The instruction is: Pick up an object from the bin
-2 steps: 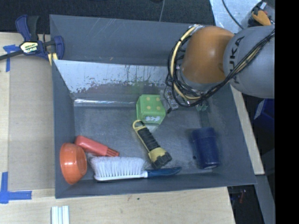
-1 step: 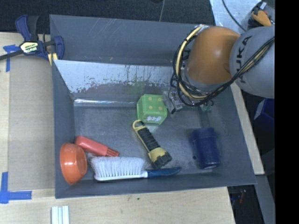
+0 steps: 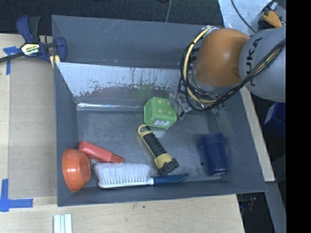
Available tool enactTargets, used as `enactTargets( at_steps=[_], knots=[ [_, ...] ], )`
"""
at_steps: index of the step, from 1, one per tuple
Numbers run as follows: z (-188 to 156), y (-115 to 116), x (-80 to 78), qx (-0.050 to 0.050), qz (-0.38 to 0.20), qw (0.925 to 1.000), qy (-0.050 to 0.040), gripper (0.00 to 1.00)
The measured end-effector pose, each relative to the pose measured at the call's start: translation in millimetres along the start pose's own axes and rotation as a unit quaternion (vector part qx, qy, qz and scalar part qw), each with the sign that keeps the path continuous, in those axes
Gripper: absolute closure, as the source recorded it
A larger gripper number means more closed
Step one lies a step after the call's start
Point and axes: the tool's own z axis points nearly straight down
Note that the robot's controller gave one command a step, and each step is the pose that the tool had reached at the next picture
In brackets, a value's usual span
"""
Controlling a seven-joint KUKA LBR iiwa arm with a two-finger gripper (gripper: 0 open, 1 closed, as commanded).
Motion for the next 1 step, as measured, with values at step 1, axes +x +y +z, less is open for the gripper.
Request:
enactTargets(
  at_steps=[1],
  knots=[
    [1.9,0.5,0.1,0.000,0.019,0.9998,-0.0013,1.00]
  ],
)
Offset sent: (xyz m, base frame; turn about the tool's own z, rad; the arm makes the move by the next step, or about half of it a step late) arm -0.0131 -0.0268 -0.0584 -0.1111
